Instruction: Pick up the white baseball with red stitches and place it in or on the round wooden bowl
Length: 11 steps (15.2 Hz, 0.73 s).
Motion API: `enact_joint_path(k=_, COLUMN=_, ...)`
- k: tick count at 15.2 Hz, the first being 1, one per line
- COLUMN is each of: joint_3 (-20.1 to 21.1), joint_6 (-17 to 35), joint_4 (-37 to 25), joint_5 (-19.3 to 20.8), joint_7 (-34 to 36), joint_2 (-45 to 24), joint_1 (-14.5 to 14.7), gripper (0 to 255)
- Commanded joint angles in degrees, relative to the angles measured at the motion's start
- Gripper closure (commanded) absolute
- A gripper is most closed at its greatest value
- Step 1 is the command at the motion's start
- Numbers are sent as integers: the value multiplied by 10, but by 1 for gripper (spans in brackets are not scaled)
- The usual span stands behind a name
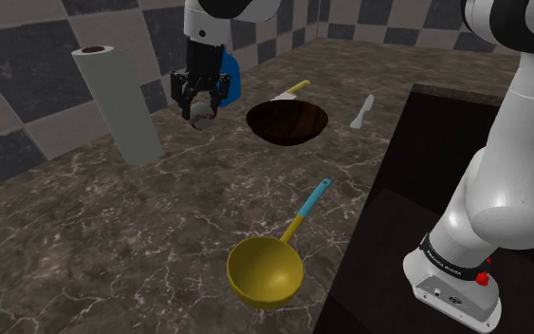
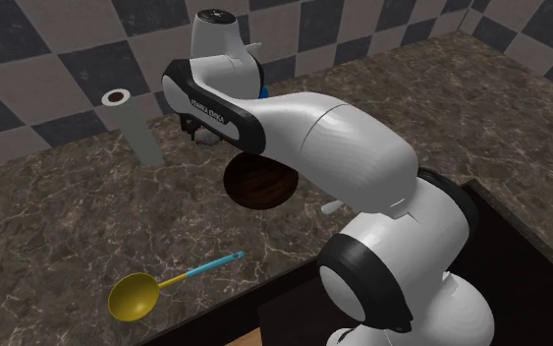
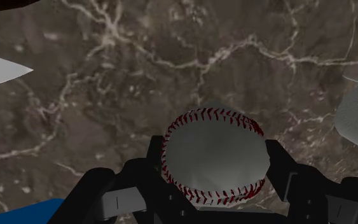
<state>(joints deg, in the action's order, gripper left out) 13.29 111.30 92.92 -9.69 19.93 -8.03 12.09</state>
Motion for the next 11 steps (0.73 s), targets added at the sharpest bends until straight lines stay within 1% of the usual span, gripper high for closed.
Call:
enact_joint_path(k=1, joint_3=0, joint_6=0, joint_4=1, joint_5=0, joint_7=0, joint_2=0, joint_1=0, gripper=255)
enact_joint_path(k=11, joint_3=0, joint_6=-78, joint_4=-89, joint_5=7, joint_7=15, joint_2=-10, joint_1=1, gripper=255)
